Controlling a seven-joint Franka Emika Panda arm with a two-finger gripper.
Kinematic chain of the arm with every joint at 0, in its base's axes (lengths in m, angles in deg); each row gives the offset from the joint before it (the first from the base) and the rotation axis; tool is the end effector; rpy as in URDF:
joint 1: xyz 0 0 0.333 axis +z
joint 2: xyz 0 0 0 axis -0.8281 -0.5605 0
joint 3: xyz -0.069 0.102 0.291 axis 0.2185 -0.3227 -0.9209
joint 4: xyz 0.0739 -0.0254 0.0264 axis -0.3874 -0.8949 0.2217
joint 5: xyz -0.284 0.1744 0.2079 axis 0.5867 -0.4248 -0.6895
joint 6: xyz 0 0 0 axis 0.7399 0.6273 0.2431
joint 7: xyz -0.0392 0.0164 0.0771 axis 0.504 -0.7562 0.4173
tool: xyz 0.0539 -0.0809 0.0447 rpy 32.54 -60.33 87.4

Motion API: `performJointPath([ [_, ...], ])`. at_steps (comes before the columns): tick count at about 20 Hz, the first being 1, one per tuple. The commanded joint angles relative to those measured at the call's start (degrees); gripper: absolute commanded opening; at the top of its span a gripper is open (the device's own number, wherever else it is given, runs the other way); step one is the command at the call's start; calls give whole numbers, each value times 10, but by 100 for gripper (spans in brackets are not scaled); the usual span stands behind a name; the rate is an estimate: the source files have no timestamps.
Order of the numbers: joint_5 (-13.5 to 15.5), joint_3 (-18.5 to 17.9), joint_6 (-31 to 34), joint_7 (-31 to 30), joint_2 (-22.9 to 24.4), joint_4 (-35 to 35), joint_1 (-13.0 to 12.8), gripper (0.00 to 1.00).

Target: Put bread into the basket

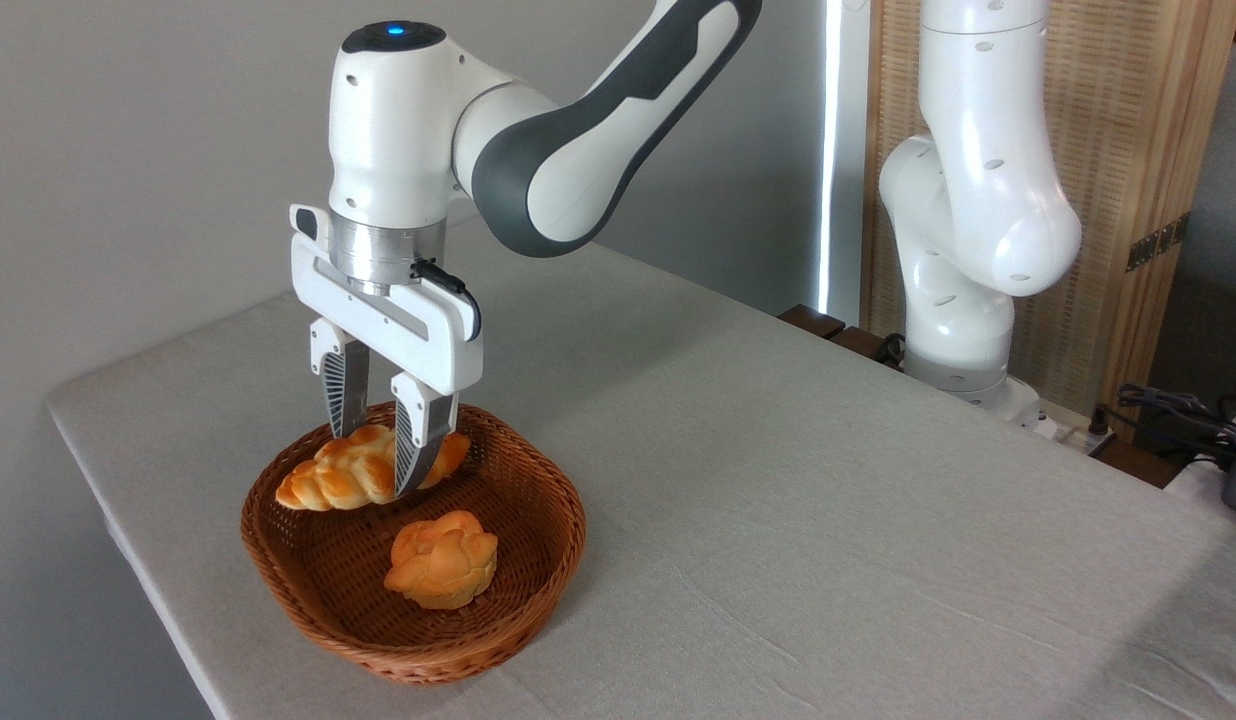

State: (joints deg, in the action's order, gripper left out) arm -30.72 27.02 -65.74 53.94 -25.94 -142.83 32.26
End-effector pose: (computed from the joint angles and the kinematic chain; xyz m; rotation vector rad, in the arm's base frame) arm 0.5642 -0.1638 0.4462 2.9106 -0.8690 0.4469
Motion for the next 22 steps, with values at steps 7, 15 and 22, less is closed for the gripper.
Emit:
performJointPath([
  [7, 7, -5, -3, 7, 7, 7, -3, 100],
  [15, 2, -6, 60, 8, 24, 27, -1, 100],
  [22, -28, -7, 415, 154, 34, 194, 56, 100],
])
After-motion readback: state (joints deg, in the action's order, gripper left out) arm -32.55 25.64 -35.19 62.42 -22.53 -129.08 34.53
